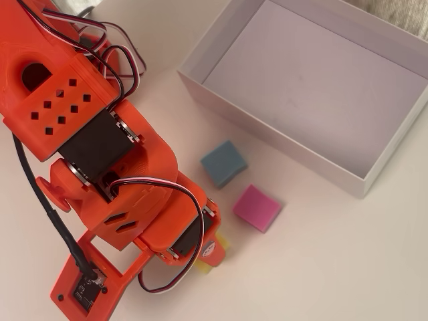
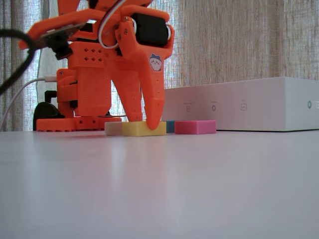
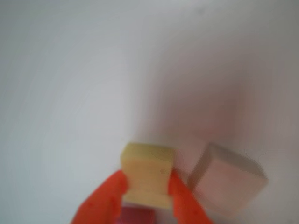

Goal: Grasp the yellow cuboid and put it in the bin.

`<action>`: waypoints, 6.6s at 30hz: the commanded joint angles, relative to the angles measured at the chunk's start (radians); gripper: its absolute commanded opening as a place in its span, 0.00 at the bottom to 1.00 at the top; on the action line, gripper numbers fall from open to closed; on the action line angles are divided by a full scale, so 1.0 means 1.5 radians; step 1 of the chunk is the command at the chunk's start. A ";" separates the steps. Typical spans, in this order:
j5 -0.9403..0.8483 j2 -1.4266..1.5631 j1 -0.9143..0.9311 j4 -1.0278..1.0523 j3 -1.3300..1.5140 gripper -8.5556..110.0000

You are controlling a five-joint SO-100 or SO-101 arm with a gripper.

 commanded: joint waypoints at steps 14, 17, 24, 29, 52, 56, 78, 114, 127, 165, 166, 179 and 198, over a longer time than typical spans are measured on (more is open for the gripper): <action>-0.112 0.351 -0.003 0.077 -0.191 0.00; -0.169 0.483 -0.097 0.116 -0.193 0.00; -0.242 0.618 -0.415 0.252 -0.184 0.00; -0.242 0.536 -0.509 0.239 -0.122 0.00; -0.242 0.335 -0.425 -0.056 0.025 0.35; -0.235 0.476 -0.274 -0.168 0.039 0.33; -0.163 0.997 0.065 0.168 0.435 0.23; -0.170 0.997 0.061 0.182 0.431 0.00; -0.170 0.997 0.061 0.182 0.431 0.00; -0.170 0.997 0.061 0.182 0.431 0.00; -0.170 0.997 0.061 0.182 0.431 0.00; -0.170 0.997 0.061 0.182 0.431 0.00; -0.170 0.997 0.061 0.182 0.431 0.00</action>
